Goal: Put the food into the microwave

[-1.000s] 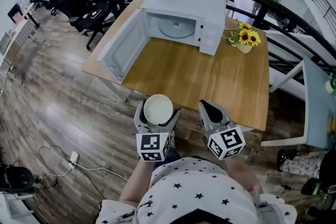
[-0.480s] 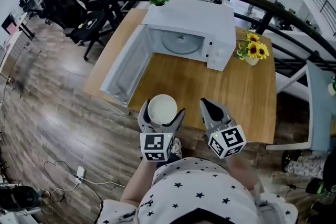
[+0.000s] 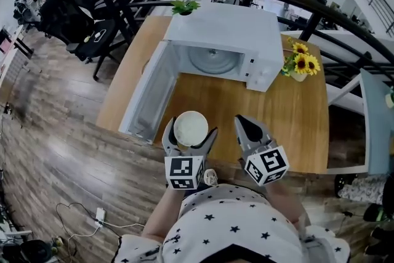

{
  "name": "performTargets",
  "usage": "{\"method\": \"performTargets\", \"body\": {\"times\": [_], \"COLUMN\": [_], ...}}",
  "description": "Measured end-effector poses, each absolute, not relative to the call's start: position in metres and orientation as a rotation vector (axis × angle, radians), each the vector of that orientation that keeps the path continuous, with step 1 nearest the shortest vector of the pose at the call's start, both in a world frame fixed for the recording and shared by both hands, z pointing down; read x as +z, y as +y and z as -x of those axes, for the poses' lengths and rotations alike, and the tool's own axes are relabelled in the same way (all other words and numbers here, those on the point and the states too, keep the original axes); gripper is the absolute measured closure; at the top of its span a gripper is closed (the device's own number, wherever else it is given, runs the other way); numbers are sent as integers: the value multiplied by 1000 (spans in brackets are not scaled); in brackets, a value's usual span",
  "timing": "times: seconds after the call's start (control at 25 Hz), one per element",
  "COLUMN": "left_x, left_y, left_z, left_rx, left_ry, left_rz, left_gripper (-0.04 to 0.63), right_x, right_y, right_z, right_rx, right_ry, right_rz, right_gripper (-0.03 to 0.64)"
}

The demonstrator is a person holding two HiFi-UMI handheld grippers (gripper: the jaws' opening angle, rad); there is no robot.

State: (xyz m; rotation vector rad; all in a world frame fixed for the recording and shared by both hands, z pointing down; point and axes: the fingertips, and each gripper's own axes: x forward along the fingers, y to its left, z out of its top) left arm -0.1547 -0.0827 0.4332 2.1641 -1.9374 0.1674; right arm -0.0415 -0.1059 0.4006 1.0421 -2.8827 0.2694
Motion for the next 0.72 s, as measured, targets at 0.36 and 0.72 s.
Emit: {"method": "performTargets", "body": {"times": [0.36, 0.72], "left_x": [440, 445], "left_y": [-125, -171], "left_z": [170, 172], "left_rx": [188, 225], "left_ry": [-1882, -1864], "left_rz": [-2211, -2248], "left_gripper": [66, 66], "right_x": [411, 421], "right_y": [-137, -155], "right_z": [52, 46], "right_rx": [289, 322], "right_ry": [-2849, -2815], "right_rz": [-1109, -1142], "right_gripper": [612, 612]}}
